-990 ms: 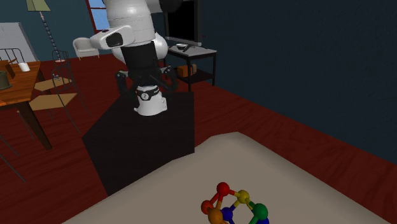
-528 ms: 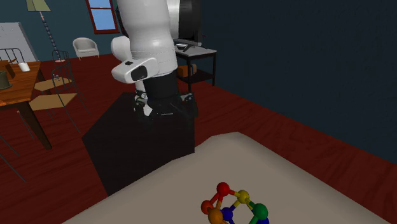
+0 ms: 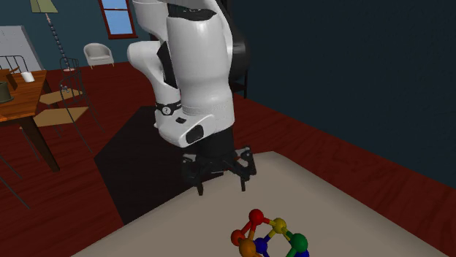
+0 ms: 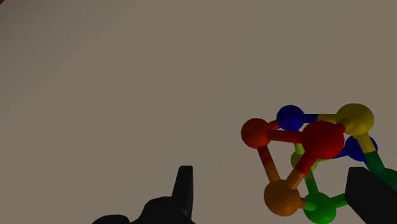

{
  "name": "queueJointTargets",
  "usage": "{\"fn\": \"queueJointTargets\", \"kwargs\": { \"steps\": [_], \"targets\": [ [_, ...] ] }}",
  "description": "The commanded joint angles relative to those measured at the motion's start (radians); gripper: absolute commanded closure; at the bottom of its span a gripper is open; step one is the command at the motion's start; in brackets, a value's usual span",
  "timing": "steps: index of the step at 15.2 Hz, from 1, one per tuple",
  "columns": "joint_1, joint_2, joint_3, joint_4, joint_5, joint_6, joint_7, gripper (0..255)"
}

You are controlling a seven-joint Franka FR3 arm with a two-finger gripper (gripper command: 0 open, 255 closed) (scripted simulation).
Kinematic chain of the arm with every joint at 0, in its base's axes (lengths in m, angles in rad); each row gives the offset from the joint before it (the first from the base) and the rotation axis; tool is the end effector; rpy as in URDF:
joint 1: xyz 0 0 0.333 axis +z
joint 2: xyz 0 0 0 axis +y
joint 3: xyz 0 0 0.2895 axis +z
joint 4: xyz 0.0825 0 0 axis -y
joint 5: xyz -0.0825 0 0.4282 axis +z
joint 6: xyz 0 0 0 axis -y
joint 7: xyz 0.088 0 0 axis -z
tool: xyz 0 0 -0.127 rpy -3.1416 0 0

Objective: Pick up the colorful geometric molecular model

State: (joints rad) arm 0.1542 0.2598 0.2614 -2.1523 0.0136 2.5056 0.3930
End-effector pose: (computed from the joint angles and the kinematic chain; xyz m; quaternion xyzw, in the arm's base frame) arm 0.5492 0.2455 0.2145 -0.9980 -0.0001 -0.0321 0.0543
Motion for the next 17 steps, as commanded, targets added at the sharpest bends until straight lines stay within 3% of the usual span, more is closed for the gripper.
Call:
{"fn": "queueJointTargets", "kwargs": {
  "steps": [1,7,16,17],
  "targets": [
    [0.021,0.080,-0.010,0.064,-0.035,0.027,0.031,0],
    [0.096,0.292,-0.048,0.274,-0.110,0.063,0.101,0],
    [0.109,0.369,-0.065,0.282,-0.127,0.132,0.109,0],
    [0.109,0.369,-0.065,0.281,-0.127,0.133,0.110,255]
  ]
}}
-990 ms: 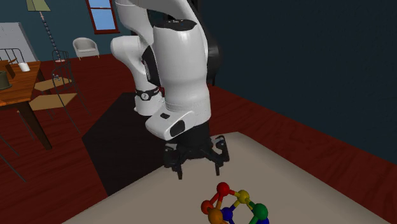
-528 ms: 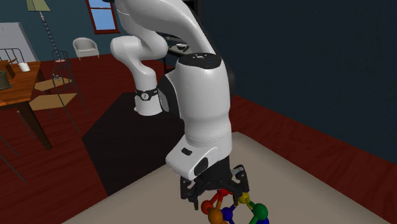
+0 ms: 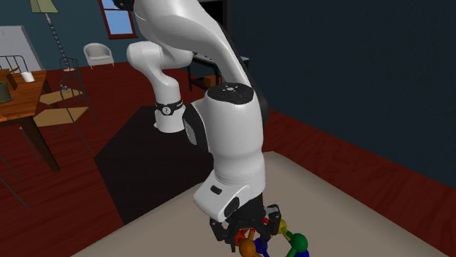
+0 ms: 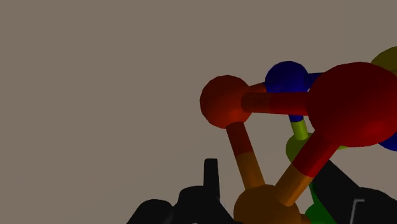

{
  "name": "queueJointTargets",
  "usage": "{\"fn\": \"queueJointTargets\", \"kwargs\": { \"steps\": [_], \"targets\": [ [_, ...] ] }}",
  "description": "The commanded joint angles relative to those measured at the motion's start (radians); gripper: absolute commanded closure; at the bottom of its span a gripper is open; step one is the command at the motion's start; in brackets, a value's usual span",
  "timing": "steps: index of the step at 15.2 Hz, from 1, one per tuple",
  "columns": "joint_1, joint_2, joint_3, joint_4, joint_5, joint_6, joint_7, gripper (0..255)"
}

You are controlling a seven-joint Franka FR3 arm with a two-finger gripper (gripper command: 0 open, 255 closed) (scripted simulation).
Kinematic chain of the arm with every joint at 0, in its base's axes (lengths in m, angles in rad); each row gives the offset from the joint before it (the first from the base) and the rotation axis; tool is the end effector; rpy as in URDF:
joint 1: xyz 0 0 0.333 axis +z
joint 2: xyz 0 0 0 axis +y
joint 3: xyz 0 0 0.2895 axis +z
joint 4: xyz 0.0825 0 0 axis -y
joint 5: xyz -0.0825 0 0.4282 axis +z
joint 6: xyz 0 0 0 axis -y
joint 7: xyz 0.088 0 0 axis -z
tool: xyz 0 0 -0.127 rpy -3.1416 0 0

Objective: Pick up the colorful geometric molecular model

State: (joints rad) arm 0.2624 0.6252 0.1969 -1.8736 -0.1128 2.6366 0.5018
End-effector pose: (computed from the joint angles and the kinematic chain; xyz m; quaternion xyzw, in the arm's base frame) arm 0.5962 0.2971 0.1201 -0.9968 -0.0035 -0.0562 0.0574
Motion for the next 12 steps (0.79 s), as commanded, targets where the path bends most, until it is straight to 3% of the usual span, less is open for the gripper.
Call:
{"fn": "queueJointTargets", "kwargs": {
  "steps": [1,12],
  "targets": [
    [0.000,0.002,0.000,0.000,0.000,0.002,0.000,255],
    [-0.005,-0.028,0.006,-0.001,0.006,-0.026,-0.003,255]
  ]
}}
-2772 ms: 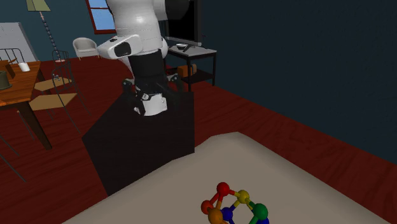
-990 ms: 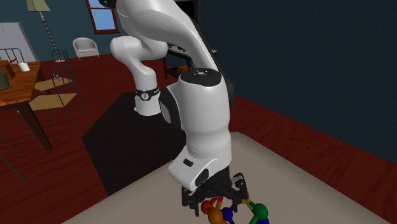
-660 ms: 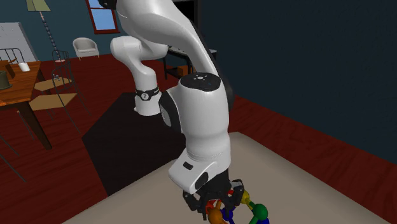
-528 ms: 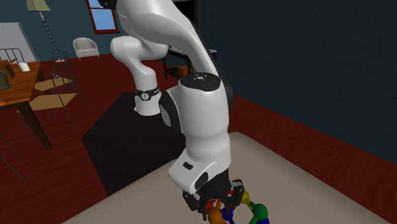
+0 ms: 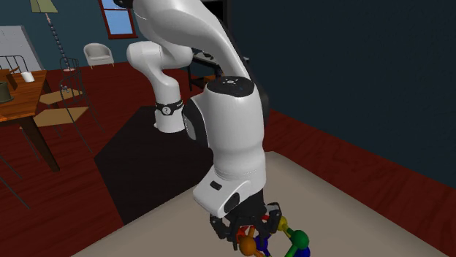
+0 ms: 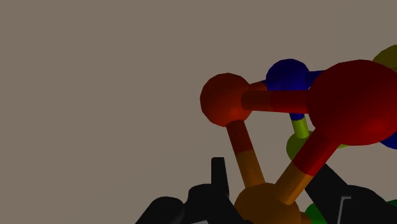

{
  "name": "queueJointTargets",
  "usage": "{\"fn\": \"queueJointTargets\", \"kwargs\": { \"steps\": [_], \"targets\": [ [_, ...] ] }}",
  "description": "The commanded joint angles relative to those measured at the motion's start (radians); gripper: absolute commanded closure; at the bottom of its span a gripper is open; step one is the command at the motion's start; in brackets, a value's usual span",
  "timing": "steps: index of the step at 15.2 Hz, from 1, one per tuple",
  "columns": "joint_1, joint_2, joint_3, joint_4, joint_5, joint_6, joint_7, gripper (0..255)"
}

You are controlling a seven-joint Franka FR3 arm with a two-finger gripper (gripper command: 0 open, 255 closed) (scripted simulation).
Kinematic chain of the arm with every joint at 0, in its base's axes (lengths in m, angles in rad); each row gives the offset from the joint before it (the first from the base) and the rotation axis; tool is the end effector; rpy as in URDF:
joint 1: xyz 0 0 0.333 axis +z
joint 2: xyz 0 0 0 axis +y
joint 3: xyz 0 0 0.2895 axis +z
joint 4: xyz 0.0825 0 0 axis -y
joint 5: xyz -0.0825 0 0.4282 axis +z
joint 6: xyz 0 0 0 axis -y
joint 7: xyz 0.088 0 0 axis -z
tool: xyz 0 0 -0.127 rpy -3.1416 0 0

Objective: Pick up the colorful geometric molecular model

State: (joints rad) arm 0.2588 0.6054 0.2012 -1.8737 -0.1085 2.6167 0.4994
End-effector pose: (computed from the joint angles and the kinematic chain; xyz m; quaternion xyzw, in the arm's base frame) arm 0.5981 0.2975 0.1313 -0.9968 -0.0035 -0.0562 0.0573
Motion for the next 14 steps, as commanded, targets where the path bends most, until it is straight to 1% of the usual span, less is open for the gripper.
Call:
{"fn": "queueJointTargets", "kwargs": {
  "steps": [1,12,14],
  "targets": [
    [-0.003,-0.018,0.004,-0.003,0.004,-0.015,-0.002,255],
    [-0.020,-0.122,0.026,0.000,0.030,-0.121,-0.014,255],
    [-0.020,-0.124,0.026,0.000,0.030,-0.122,-0.014,255]
  ]
}}
